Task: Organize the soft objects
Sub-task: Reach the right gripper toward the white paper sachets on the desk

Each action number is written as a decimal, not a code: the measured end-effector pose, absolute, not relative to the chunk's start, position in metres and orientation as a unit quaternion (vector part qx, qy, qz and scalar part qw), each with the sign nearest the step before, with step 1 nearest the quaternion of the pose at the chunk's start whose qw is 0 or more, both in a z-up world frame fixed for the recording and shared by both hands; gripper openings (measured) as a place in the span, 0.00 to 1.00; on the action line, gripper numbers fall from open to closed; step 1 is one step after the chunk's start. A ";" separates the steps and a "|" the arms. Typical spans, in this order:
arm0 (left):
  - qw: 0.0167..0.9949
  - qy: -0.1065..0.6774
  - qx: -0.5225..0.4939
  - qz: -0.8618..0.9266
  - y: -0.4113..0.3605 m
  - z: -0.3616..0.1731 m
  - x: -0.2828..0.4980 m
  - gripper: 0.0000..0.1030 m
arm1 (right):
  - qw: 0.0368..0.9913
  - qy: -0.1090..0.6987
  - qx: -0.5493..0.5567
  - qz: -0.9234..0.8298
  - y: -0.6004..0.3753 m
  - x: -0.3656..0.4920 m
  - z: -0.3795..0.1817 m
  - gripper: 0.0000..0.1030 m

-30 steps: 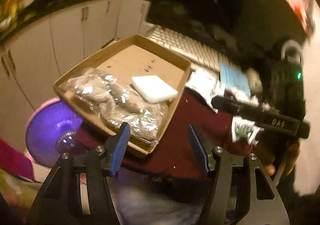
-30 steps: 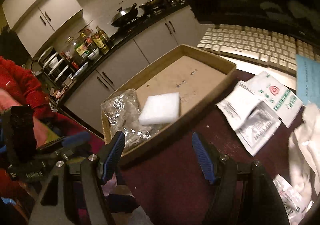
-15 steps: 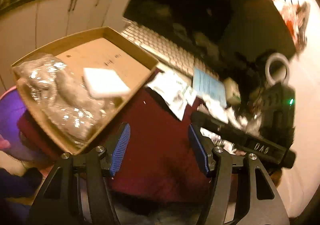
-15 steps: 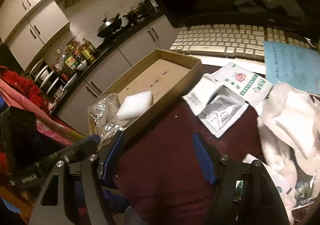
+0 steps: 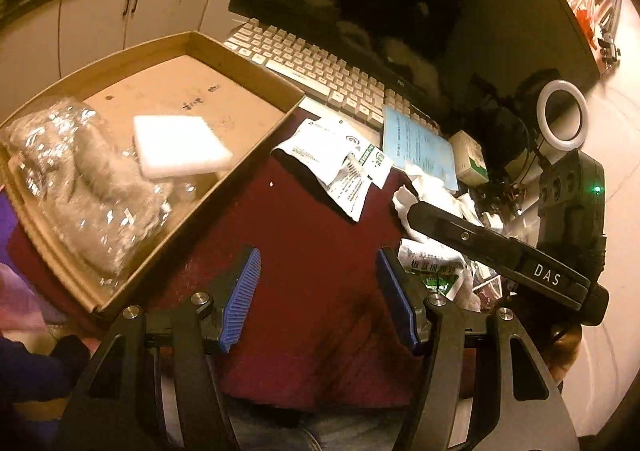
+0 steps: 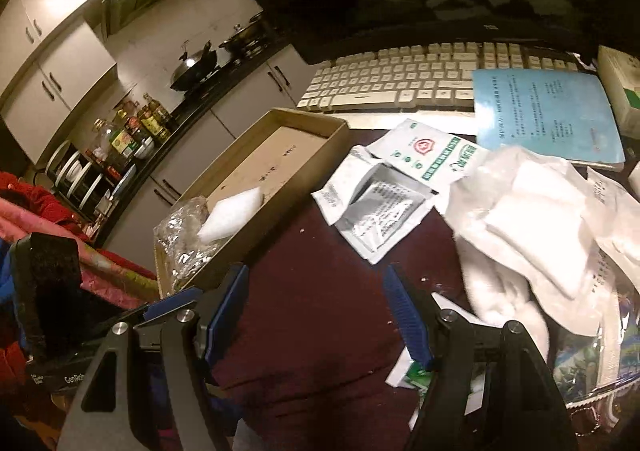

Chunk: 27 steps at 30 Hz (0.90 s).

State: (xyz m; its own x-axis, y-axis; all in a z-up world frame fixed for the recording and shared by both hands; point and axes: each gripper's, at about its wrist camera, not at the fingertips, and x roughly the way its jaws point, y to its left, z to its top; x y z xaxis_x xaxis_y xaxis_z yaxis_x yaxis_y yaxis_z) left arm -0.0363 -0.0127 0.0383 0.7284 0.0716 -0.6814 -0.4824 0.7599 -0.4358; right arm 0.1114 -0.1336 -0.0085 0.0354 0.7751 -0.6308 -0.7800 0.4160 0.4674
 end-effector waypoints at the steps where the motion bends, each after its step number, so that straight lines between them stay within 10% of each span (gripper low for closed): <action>1: 0.876 0.334 -0.310 0.156 -0.011 0.039 -0.032 0.58 | 0.719 0.439 0.000 0.539 -0.133 0.115 -0.009 0.68; 27: 0.866 0.328 -0.341 0.159 0.003 0.028 -0.034 0.58 | 0.661 0.542 -0.053 0.515 -0.002 0.196 -0.032 0.66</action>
State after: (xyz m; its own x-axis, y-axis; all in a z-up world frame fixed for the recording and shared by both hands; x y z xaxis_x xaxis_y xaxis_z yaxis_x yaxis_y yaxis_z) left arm -0.0342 0.0034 0.0279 0.7344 0.0521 -0.6767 -0.4995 0.7165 -0.4870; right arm 0.1957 -0.0021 -0.0318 -0.1196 0.6242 -0.7721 -0.7389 0.4634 0.4891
